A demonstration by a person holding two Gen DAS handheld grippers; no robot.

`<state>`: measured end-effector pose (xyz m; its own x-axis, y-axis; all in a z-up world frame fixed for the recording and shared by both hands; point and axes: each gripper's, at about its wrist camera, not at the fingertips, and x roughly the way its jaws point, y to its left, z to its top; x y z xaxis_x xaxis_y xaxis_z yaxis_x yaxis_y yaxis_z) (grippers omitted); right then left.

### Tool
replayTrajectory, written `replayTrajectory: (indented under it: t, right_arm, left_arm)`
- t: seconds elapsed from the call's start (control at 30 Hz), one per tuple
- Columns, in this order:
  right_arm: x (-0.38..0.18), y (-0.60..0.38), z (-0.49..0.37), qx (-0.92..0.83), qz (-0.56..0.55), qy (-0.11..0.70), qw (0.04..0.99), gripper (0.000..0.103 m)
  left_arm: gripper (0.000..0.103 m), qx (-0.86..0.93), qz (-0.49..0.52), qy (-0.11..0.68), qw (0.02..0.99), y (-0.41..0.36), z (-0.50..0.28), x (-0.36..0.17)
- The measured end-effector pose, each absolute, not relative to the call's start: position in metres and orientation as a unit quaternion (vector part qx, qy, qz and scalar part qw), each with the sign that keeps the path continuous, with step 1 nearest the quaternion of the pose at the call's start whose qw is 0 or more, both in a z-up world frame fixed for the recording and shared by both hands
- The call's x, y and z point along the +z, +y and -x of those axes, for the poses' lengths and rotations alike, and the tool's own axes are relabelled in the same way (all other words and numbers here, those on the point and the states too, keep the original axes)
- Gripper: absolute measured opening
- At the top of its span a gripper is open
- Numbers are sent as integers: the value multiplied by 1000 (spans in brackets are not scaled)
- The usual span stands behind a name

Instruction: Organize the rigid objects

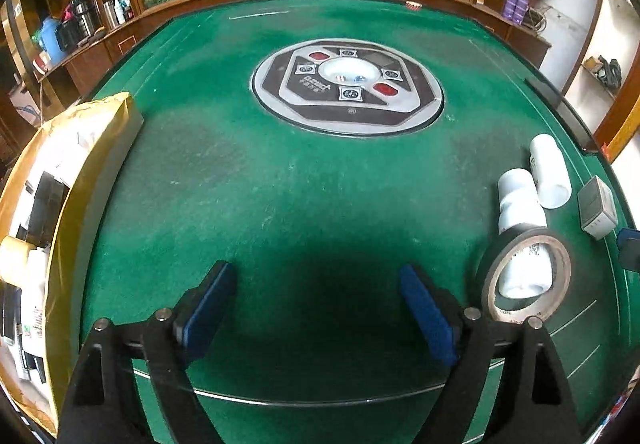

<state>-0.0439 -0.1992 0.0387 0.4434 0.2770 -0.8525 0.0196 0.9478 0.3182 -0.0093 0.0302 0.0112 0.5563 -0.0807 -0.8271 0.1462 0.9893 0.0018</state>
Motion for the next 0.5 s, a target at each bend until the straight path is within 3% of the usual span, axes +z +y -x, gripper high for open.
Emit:
replayTrajectory:
  t: [0.23, 0.33, 0.5]
  right_arm:
    - [34, -192, 37, 82, -143, 531, 831, 58]
    - [33, -189, 35, 84, -141, 533, 830, 58]
    - [33, -187, 34, 81, -143, 536, 828, 58]
  left_arm:
    - [92, -65, -33, 453, 889, 30, 10, 10]
    - [103, -58, -28, 459, 886, 32, 6, 7]
    - [103, -57, -28, 456, 888, 31, 6, 7]
